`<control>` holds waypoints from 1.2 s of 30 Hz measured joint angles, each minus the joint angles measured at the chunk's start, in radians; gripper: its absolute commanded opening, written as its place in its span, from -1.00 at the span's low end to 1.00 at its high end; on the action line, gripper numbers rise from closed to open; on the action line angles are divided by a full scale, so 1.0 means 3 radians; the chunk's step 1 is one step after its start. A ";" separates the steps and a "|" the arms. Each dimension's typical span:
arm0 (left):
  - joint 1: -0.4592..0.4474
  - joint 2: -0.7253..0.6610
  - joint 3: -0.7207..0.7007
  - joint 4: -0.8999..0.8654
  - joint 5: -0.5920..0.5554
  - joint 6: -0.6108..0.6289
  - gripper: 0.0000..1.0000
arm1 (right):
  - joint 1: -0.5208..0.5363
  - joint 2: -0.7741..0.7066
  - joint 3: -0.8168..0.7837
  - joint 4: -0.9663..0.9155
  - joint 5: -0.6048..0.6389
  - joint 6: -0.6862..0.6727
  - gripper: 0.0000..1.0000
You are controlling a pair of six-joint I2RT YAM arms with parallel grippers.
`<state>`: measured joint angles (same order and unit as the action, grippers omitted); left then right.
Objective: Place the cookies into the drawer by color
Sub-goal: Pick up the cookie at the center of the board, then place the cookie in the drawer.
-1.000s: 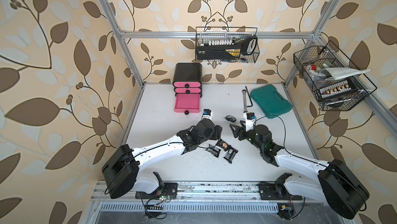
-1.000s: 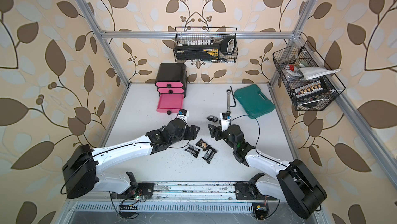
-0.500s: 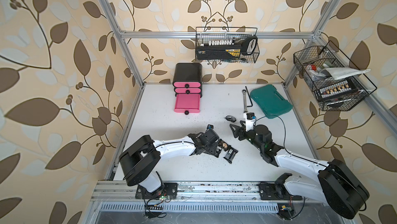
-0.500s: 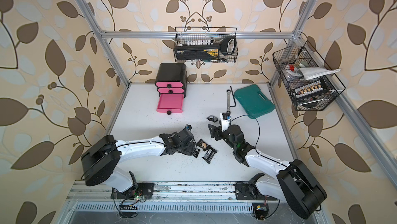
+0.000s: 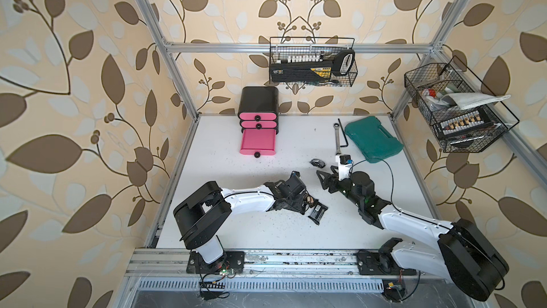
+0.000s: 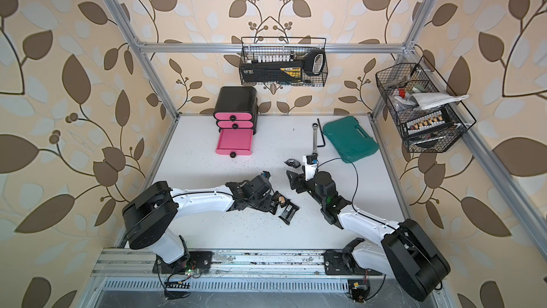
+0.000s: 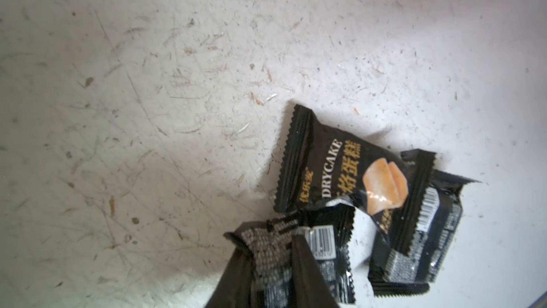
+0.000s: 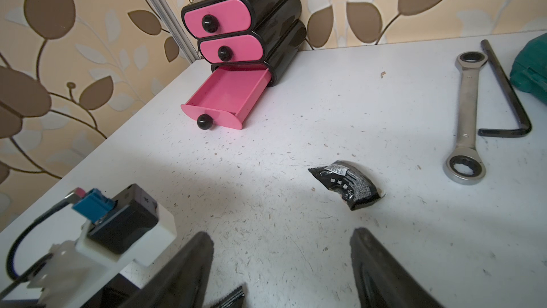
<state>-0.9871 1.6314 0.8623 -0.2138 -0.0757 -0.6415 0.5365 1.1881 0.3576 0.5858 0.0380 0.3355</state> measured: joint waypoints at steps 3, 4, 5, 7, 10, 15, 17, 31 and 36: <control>0.0070 -0.0104 -0.0058 0.0005 0.0024 -0.0045 -0.83 | 0.0000 0.0000 0.0000 -0.0001 0.0001 0.0000 0.51; 0.0134 -0.0179 -0.0107 0.0011 0.0043 -0.0072 -0.87 | 0.0000 0.0000 0.0000 -0.0003 0.0001 0.0000 0.51; 0.0207 -0.0258 -0.0155 0.0020 0.0079 -0.0100 -0.90 | 0.0000 0.0000 0.0000 -0.0003 0.0001 0.0000 0.51; 0.0373 -0.0427 -0.0253 0.0072 0.0130 -0.0160 -0.96 | 0.0000 0.0000 0.0000 -0.0008 0.0001 0.0000 0.51; 0.0629 -0.0713 -0.0383 0.0161 0.0198 -0.0239 -1.00 | 0.0000 0.0000 0.0001 -0.0017 0.0004 0.0000 0.51; 0.1066 -0.1036 -0.0399 0.0296 0.0201 -0.0237 -1.00 | 0.0000 0.0000 0.0006 -0.0028 0.0013 0.0000 0.51; 0.1245 -0.1058 -0.0356 0.0317 0.0197 -0.0195 -1.00 | 0.0000 0.0000 0.0008 -0.0031 0.0013 0.0000 0.51; 0.2333 0.0337 0.0601 0.1197 0.0559 0.0409 -0.99 | 0.0000 0.0000 0.0011 -0.0051 0.0025 0.0000 0.51; 0.2445 0.0852 0.1029 0.1212 0.0690 0.0584 -0.96 | 0.0000 0.0000 0.0013 -0.0051 0.0025 0.0000 0.51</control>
<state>-0.2535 1.8870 1.1709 0.1497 0.1314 -0.4664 0.5365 1.1881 0.3614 0.5705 0.0456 0.3355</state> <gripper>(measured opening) 0.123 0.757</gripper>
